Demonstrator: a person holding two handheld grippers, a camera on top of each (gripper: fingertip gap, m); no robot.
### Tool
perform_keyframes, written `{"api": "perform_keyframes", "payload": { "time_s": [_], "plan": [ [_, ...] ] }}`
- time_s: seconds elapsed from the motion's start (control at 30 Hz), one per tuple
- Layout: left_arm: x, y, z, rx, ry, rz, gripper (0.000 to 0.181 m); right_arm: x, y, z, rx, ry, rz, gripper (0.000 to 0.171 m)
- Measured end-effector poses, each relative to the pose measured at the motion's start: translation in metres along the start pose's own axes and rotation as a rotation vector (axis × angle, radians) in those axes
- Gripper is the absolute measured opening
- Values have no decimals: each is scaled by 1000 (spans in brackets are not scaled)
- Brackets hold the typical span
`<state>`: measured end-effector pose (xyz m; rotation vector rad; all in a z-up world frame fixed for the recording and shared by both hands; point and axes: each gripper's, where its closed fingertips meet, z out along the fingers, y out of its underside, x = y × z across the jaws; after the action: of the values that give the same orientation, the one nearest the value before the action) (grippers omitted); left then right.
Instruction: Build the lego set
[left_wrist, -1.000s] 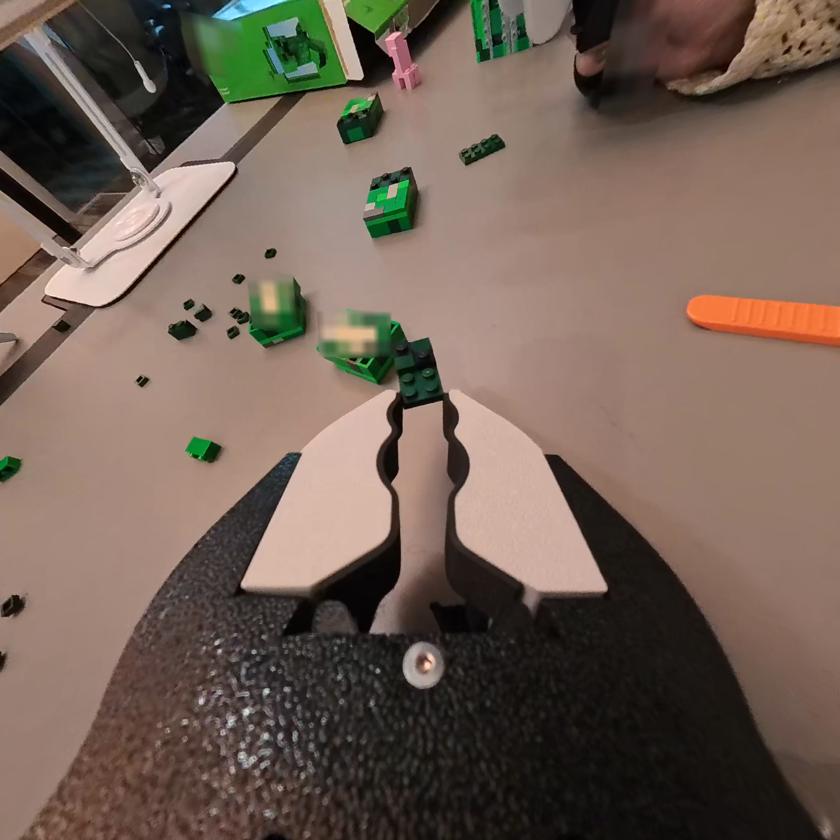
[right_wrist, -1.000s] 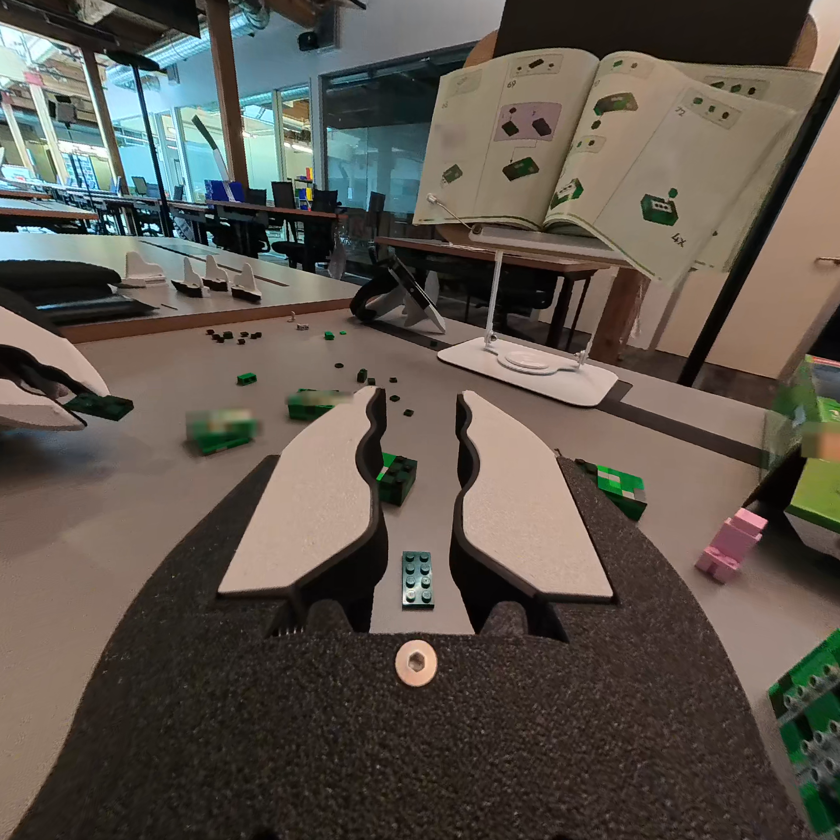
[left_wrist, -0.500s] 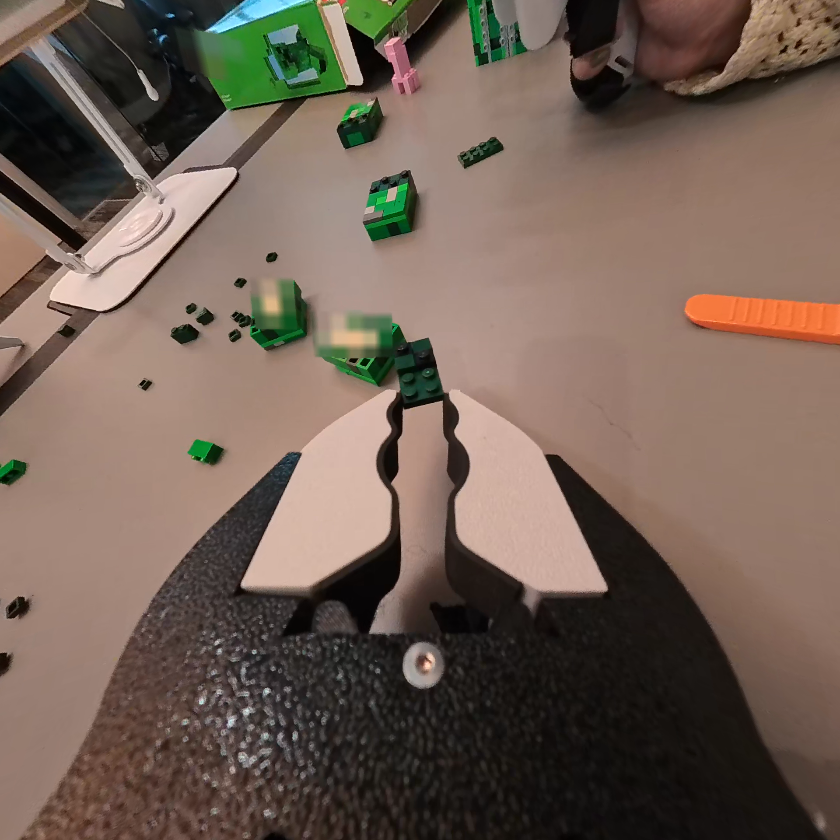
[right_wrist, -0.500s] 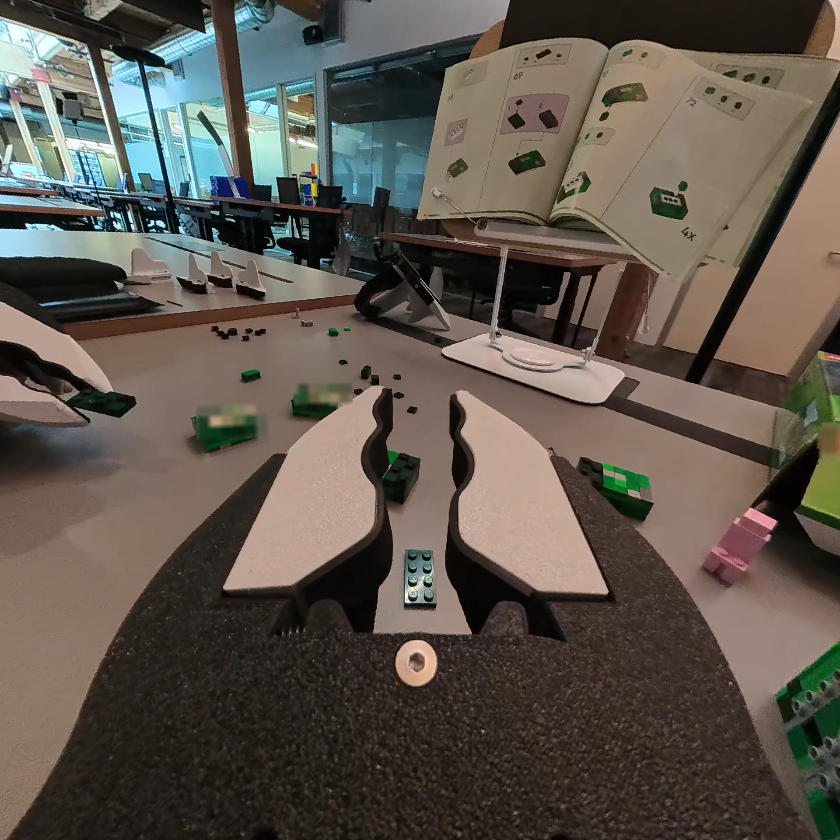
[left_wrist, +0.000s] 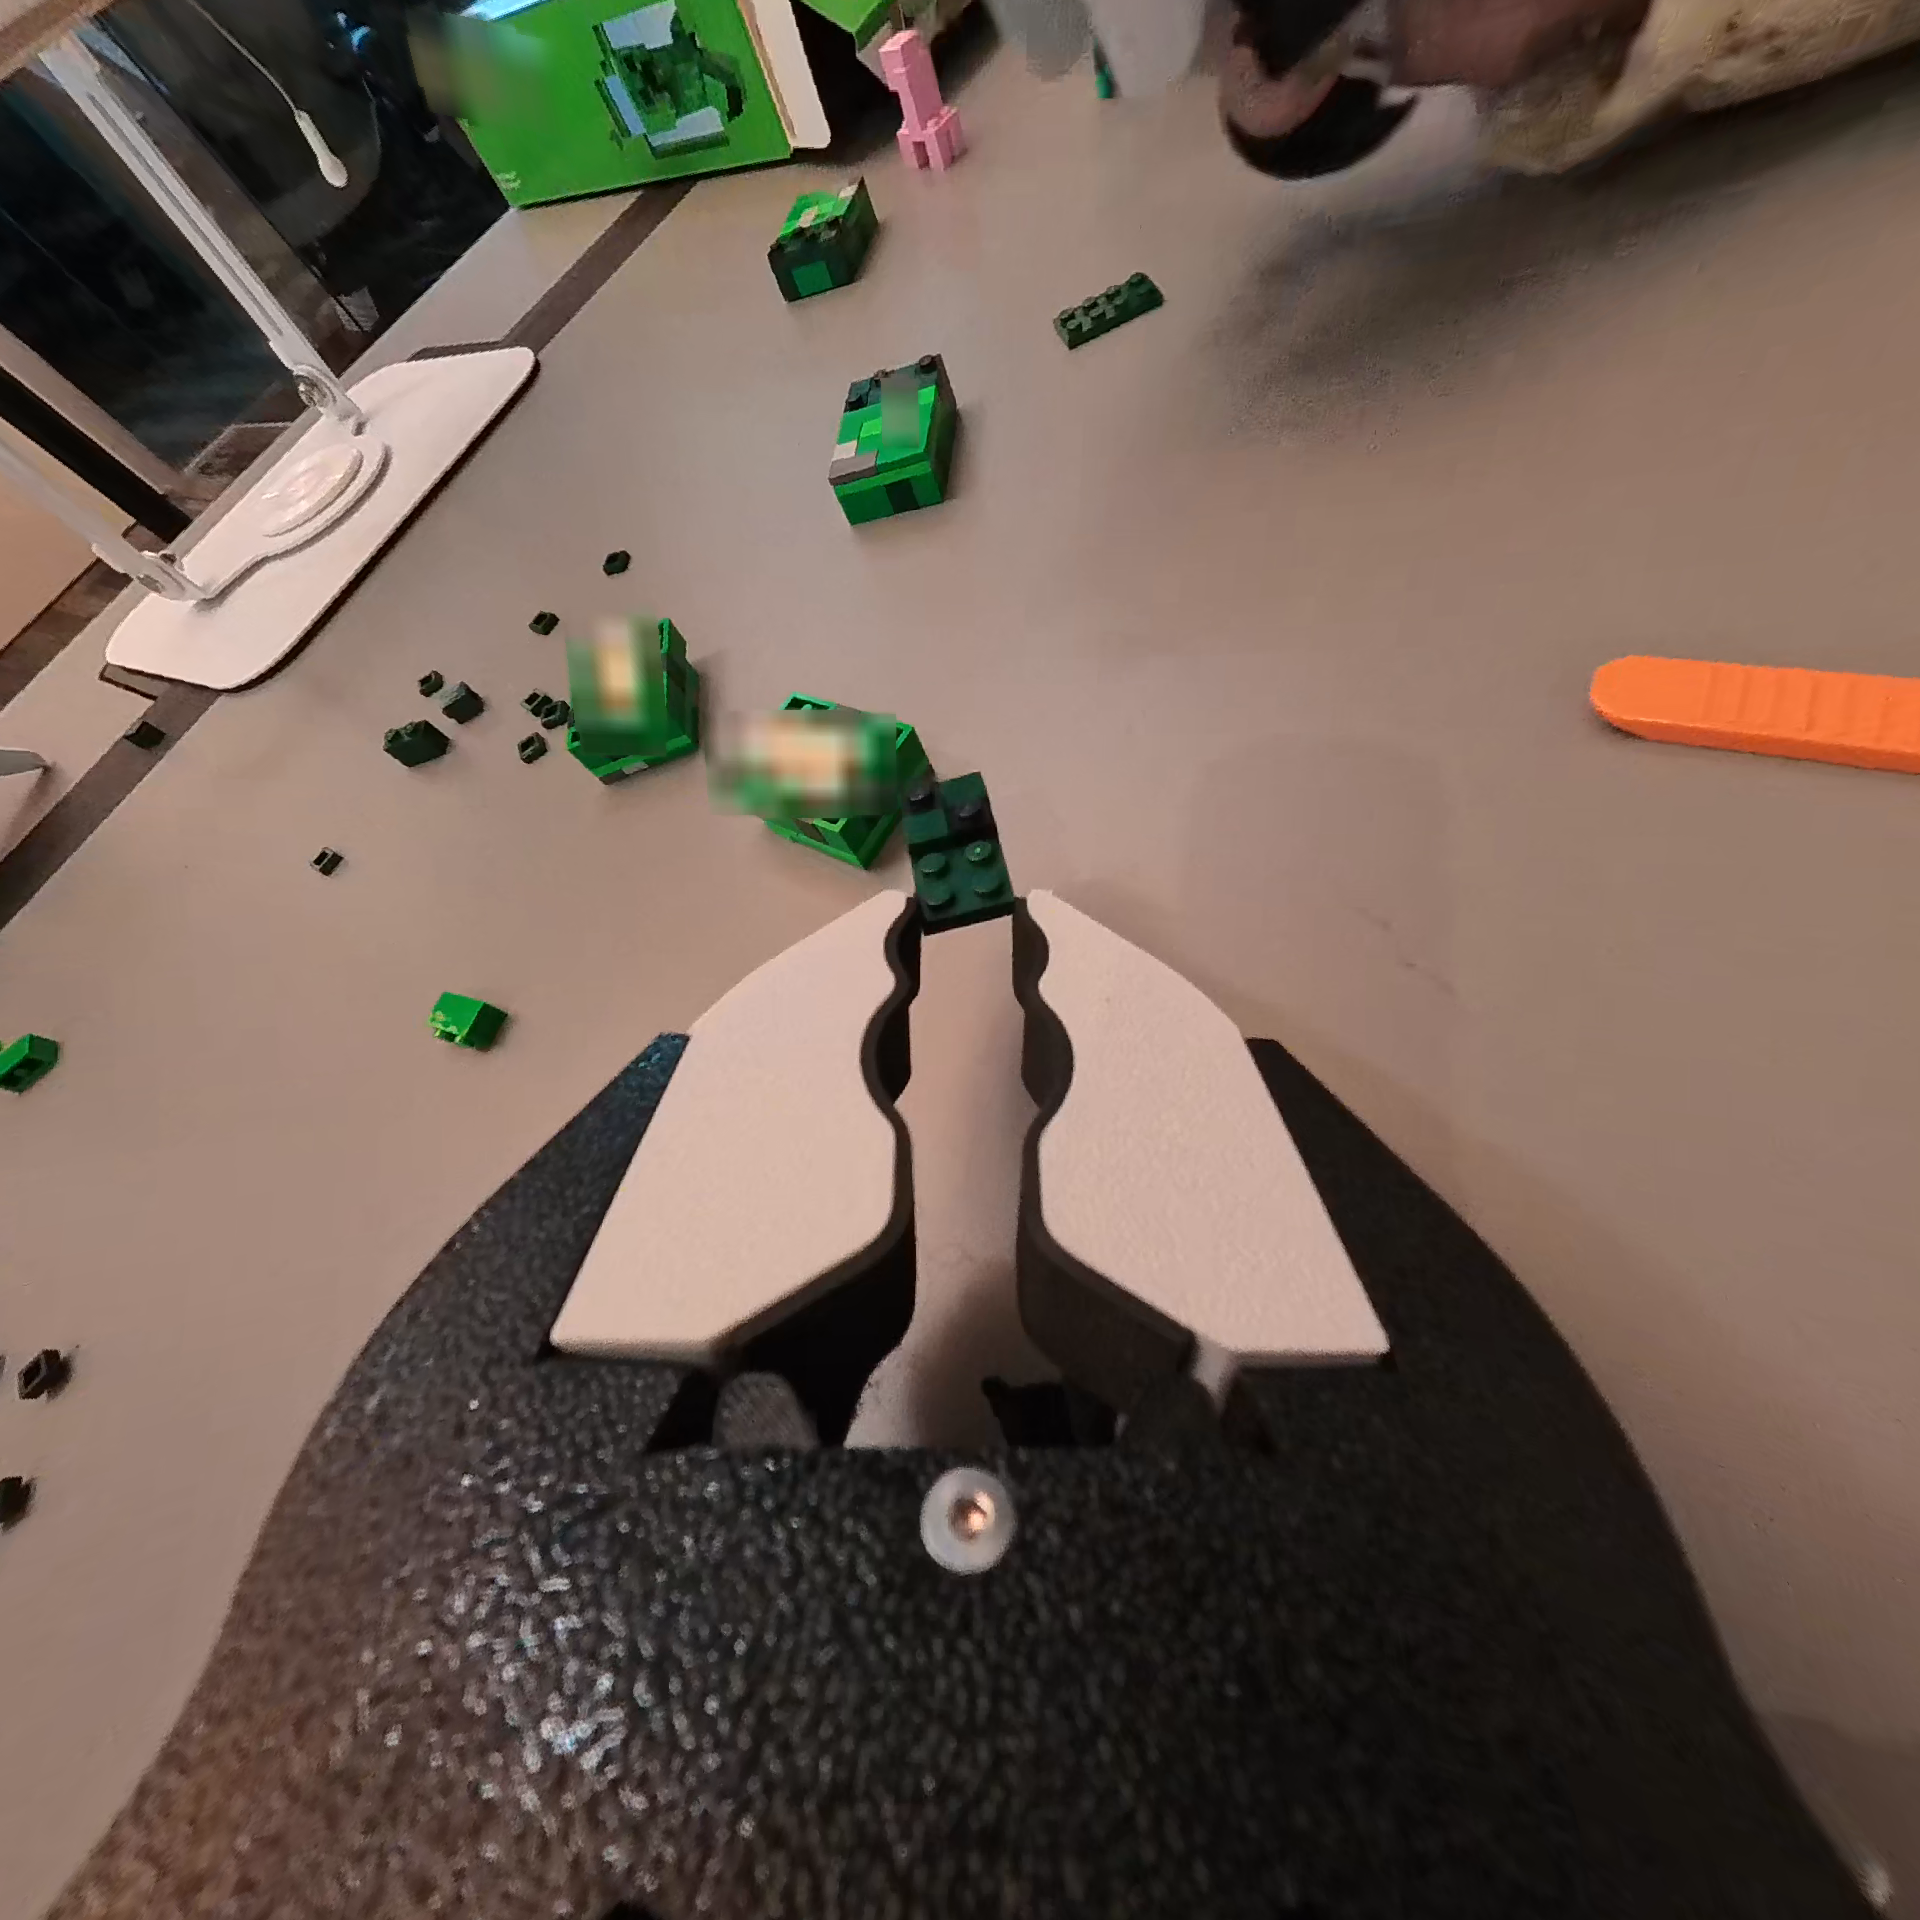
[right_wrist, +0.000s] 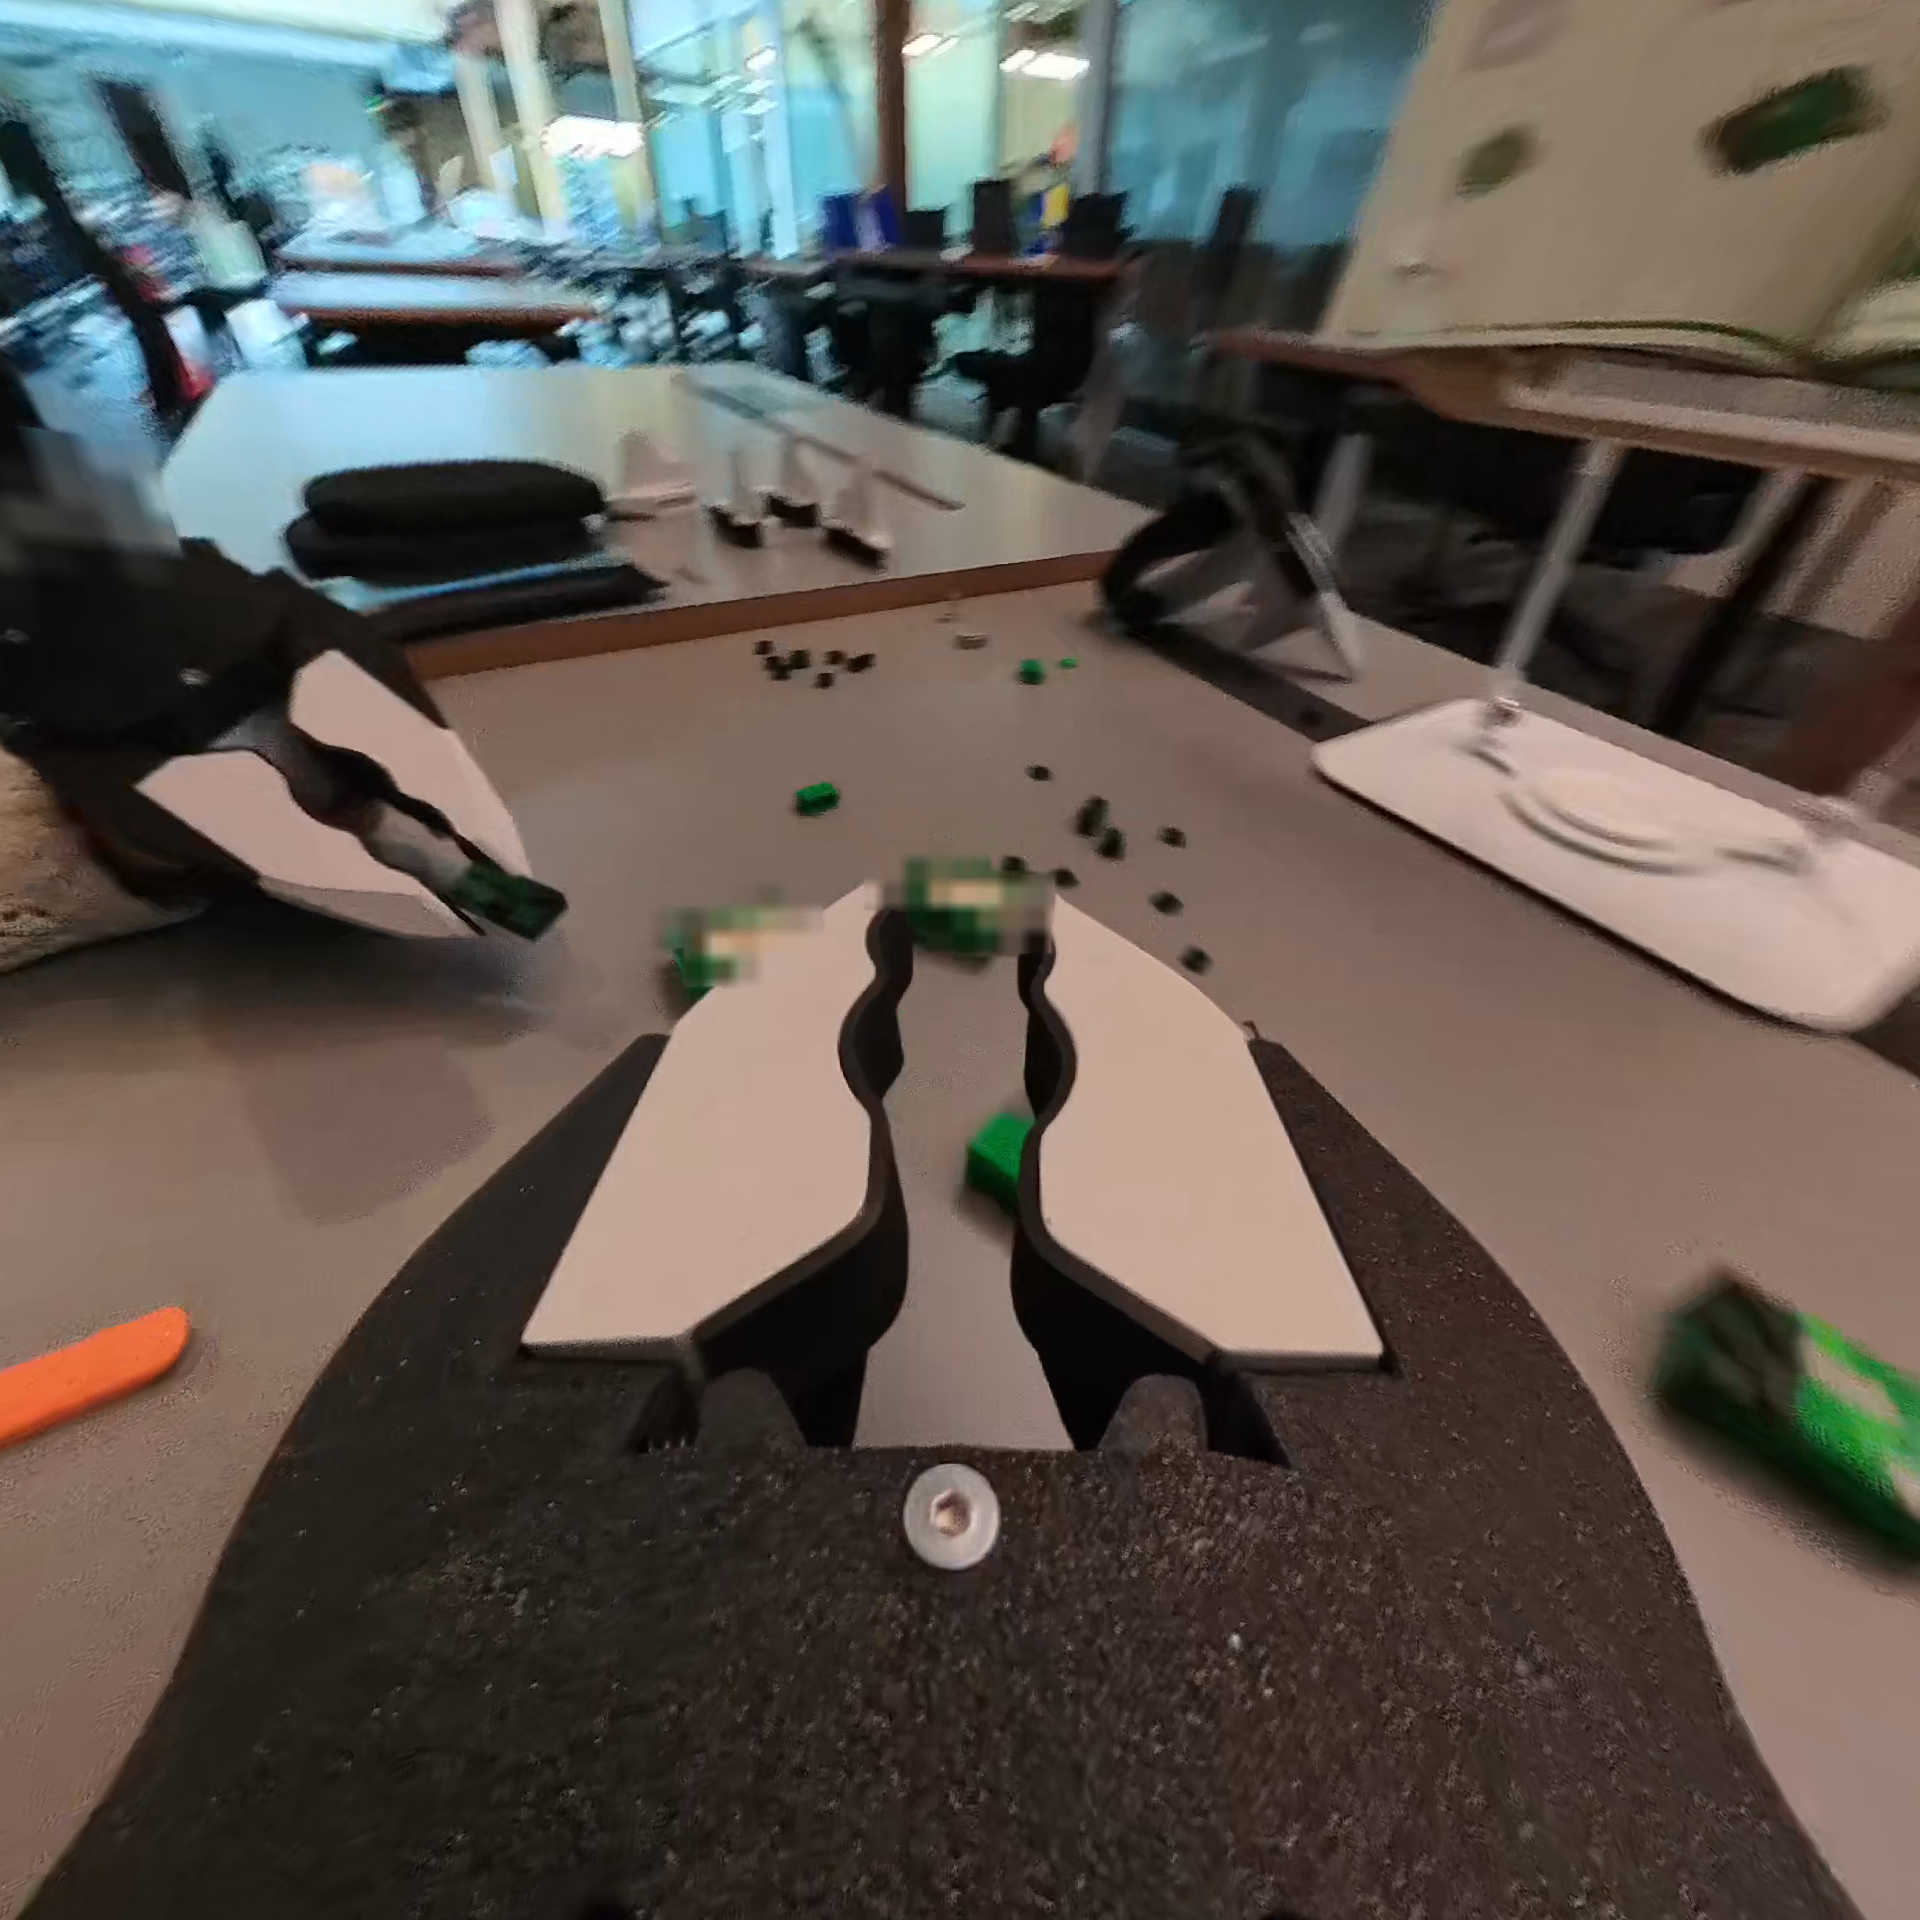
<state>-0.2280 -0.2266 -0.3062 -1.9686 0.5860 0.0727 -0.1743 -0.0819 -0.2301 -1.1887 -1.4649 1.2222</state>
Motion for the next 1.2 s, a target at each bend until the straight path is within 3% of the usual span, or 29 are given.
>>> {"api": "perform_keyframes", "payload": {
  "time_s": [0.17,0.23,0.43,0.53,0.77,0.93,1.1,1.2],
  "plan": [
    [-4,0,1,10,-7,2,16,-23,-29,101,-291,-278,-93,25],
    [-6,0,0,13,-13,4,16,-30,-42,146,-373,-347,-93,19],
    [-7,-2,-5,41,-16,-1,16,-66,-30,264,-742,-583,180,16],
    [-7,-3,-6,47,-19,-2,16,-82,-9,302,-939,-619,326,18],
    [-6,-2,-3,21,-16,16,16,-99,20,351,-1109,-562,294,13],
    [-5,-1,-3,19,-18,18,16,-108,23,379,-1117,-524,236,29],
    [-6,-2,-1,20,-19,15,16,-110,37,384,-1186,-498,8,19],
    [-6,-2,-1,18,-18,15,16,-114,38,386,-1201,-501,-22,18]
  ]
}}
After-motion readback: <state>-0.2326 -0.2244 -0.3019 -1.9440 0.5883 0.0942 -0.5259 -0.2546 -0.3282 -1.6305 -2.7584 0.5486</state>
